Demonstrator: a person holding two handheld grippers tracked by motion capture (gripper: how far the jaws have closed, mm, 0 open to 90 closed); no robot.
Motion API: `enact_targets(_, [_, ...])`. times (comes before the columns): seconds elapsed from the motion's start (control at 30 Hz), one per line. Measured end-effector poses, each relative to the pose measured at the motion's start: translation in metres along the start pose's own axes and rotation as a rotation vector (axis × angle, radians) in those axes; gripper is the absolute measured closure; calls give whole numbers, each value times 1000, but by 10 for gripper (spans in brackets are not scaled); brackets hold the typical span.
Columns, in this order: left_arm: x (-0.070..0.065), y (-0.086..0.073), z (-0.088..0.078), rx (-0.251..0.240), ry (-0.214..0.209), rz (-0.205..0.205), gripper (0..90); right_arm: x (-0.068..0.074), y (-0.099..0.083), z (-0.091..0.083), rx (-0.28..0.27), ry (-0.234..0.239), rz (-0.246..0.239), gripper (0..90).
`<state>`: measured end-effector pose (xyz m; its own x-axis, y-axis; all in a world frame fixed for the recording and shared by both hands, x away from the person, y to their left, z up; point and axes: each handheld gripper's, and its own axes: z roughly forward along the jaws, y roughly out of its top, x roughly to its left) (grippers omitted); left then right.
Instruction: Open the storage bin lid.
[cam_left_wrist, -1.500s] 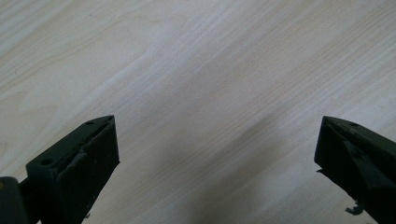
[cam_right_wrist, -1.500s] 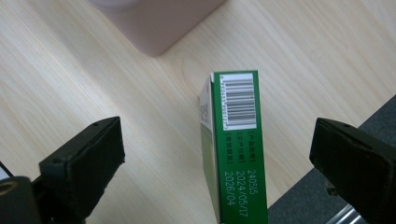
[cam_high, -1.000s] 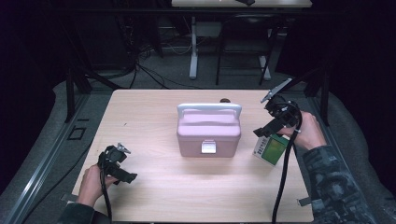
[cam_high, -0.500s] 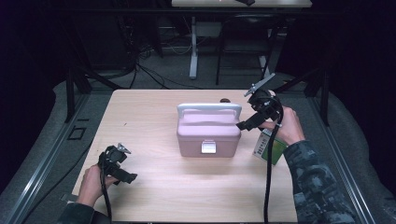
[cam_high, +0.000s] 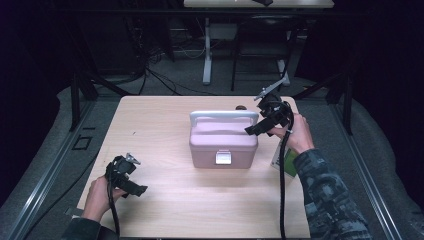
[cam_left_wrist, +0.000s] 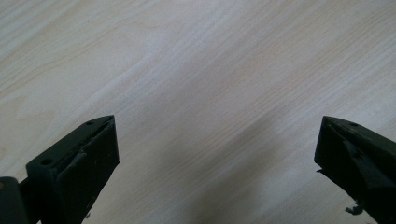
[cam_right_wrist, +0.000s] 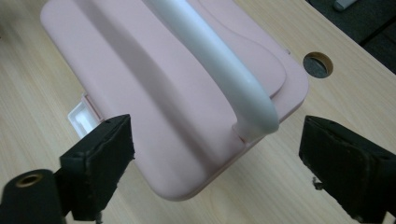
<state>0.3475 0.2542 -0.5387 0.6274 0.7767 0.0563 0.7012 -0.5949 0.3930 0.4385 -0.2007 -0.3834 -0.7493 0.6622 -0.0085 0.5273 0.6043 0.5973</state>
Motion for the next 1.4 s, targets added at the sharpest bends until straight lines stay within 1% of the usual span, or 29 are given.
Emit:
enact_targets(0.07, [-1, 1, 0, -3, -3, 2, 0, -1, 1, 3, -13, 11, 10, 142])
enact_targets(0.2, [-3, 6, -2, -19, -6, 6, 0, -2, 1, 9, -28, 7, 14, 184])
enact_targets(0.23, [-3, 9, -3, -28, -2, 6, 0, -2, 1, 10, -32, 7, 19, 197])
enact_targets(0.4, [-5, 25, -5, -63, -16, 11, 0, -5, -1, 15, -36, -14, 33, 268])
enact_targets(0.47, [-6, 31, -5, -78, -32, 6, 0, -6, -1, 15, -45, -18, 40, 310])
enact_targets(0.5, [-7, 34, -6, -90, -47, 4, 0, -6, -1, 16, -47, -23, 45, 327])
enact_targets(0.53, [-7, 37, -7, -100, -54, 0, 0, -6, 0, 16, -49, -29, 50, 334])
enact_targets(0.57, [-8, 40, -9, -113, -50, -1, 0, -7, 0, 17, -53, -32, 43, 352])
enact_targets(0.7, [-9, 53, -14, -157, -62, -10, 0, -6, 2, 17, -61, -47, 44, 414])
enact_targets(0.77, [-10, 60, -15, -166, -66, -13, 0, -6, 2, 17, -69, -52, 43, 450])
enact_targets(0.8, [-11, 64, -15, -163, -71, -12, 0, -6, 2, 18, -72, -57, 42, 465])
enact_targets(0.9, [-15, 74, -15, -172, -77, -2, 1, -5, 3, 20, -74, -71, 37, 521])
enact_targets(1.0, [-19, 84, -15, -193, -81, 8, 1, -4, 3, 22, -79, -76, 37, 555])
enact_targets(1.03, [-20, 87, -16, -194, -89, 12, 2, -3, 3, 22, -79, -79, 31, 570])
enact_targets(1.13, [-23, 96, -17, -210, -99, 17, 2, -3, 3, 24, -84, -91, 29, 604])
enact_targets(1.3, [-27, 106, -19, -229, -124, 28, 2, -3, 2, 24, -86, -101, 30, 626])
enact_targets(1.4, [-29, 110, -21, -245, -122, 28, 4, -4, 3, 24, -88, -105, 28, 629])
